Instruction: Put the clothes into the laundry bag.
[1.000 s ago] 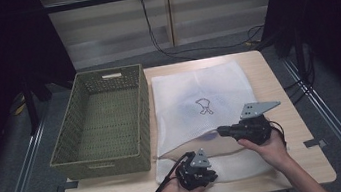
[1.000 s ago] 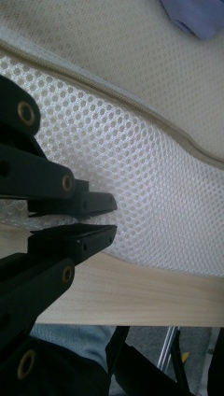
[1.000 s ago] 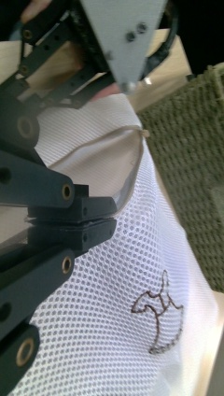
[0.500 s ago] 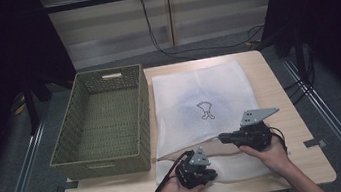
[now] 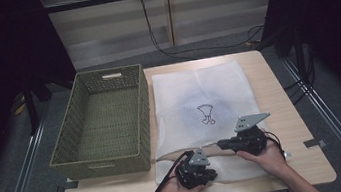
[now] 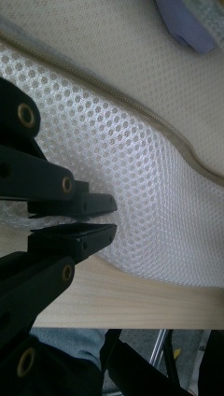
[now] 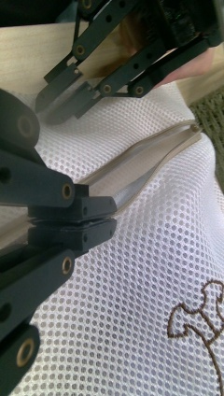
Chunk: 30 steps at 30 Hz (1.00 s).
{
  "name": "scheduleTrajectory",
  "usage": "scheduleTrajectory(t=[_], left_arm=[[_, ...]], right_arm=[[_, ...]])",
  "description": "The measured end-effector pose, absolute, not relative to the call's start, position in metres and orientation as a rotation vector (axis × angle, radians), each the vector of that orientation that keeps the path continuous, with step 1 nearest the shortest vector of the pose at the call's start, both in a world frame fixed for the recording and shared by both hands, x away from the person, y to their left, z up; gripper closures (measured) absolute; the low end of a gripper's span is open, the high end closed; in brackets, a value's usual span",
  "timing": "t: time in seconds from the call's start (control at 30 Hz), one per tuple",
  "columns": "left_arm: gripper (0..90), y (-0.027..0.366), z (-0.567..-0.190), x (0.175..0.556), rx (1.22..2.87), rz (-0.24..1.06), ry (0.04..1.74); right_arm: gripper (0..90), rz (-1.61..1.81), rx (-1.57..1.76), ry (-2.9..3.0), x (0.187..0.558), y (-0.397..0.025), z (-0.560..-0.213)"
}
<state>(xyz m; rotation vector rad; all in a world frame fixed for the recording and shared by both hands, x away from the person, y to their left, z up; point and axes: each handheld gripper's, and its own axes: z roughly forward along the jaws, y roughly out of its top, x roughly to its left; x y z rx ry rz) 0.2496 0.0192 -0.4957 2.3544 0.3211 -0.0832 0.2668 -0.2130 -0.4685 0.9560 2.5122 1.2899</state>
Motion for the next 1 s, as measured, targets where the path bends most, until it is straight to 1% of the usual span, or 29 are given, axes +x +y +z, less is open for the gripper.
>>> scheduleTrajectory(t=[0.23,0.3,0.43,0.77,0.8,0.83,0.9,0.93,1.0], left_arm=[[83.7,0.019,-0.495,0.246,2.358,-0.061,0.335],[83.6,0.019,-0.497,0.245,2.325,-0.057,0.342],[83.6,0.020,-0.496,0.246,2.350,-0.046,0.316],[84.0,0.018,-0.499,0.250,2.307,-0.092,0.355],[83.9,0.019,-0.498,0.252,2.327,-0.101,0.361],[83.9,0.017,-0.500,0.254,2.291,-0.116,0.384],[83.6,0.016,-0.501,0.259,2.277,-0.148,0.408],[83.3,0.015,-0.501,0.261,2.275,-0.142,0.404],[81.1,0.015,-0.501,0.263,2.282,-0.165,0.410]], right_arm=[[87.9,1.214,0.967,2.550,0.266,-0.212,-0.478],[87.8,1.200,0.978,2.557,0.266,-0.211,-0.481],[87.3,1.136,0.980,2.585,0.264,-0.207,-0.487],[85.9,1.115,1.050,2.605,0.269,-0.207,-0.498],[85.0,1.116,1.057,2.603,0.270,-0.208,-0.498],[84.1,1.123,1.058,2.606,0.270,-0.208,-0.498],[82.5,1.122,1.069,2.605,0.270,-0.208,-0.498],[81.9,1.121,1.074,2.602,0.270,-0.207,-0.498],[79.6,1.111,1.060,2.587,0.268,-0.206,-0.496]])
